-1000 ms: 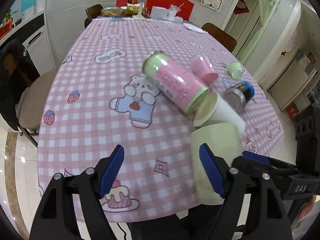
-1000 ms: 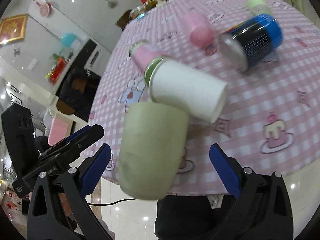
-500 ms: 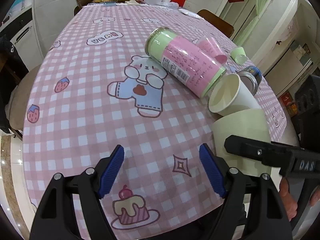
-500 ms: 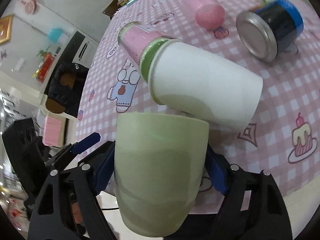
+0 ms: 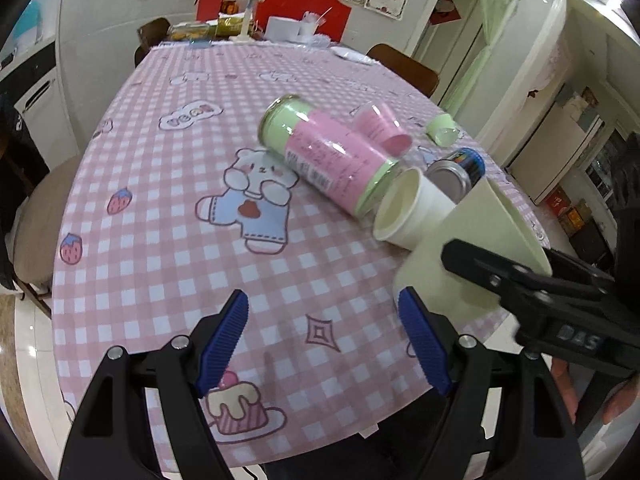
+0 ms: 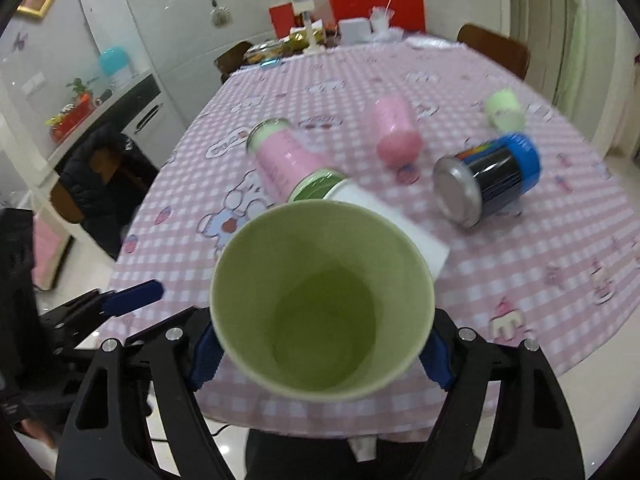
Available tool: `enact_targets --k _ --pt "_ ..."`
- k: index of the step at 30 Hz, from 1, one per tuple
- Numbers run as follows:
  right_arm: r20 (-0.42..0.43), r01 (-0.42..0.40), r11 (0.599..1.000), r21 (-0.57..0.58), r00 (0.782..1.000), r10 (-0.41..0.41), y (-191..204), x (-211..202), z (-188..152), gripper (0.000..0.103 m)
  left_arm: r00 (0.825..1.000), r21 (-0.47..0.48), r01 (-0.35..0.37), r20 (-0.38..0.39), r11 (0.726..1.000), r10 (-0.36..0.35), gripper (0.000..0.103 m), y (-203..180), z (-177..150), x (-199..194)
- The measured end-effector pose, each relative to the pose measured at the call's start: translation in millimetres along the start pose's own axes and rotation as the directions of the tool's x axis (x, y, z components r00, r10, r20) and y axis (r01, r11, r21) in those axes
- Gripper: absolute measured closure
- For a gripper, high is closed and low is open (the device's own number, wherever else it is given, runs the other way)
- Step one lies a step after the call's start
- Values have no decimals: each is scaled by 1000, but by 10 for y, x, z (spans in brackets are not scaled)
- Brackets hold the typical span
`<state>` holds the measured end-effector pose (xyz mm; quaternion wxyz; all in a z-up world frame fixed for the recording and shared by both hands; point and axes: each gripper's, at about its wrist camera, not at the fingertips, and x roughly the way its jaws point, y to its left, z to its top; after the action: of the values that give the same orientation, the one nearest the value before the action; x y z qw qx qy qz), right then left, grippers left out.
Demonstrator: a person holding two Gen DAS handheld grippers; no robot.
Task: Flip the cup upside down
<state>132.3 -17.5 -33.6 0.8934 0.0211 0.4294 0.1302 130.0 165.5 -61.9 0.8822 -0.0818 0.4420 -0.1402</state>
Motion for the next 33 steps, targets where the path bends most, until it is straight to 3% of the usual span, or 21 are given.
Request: enact_targets --k 6,11,14,19,33 --pt "1 61 997 -48 998 -61 93 203 76 27 1000 23 -29 -3 999 29 26 -58 20 46" --pt "-21 22 997 -76 1000 -23 145 335 71 26 997 17 -77 9 997 77 26 21 -9 68" --pt "-57 -2 998 -57 998 -2 135 362 41 18 995 27 -104 10 994 104 26 45 -25 75" --pt "-34 -24 999 -34 999 23 89 234 -37 10 993 27 -121 7 992 121 26 38 -31 75" --pt "30 -12 1000 28 999 11 -183 -410 -387 9 989 70 -136 69 988 131 26 -421 -245 -265"
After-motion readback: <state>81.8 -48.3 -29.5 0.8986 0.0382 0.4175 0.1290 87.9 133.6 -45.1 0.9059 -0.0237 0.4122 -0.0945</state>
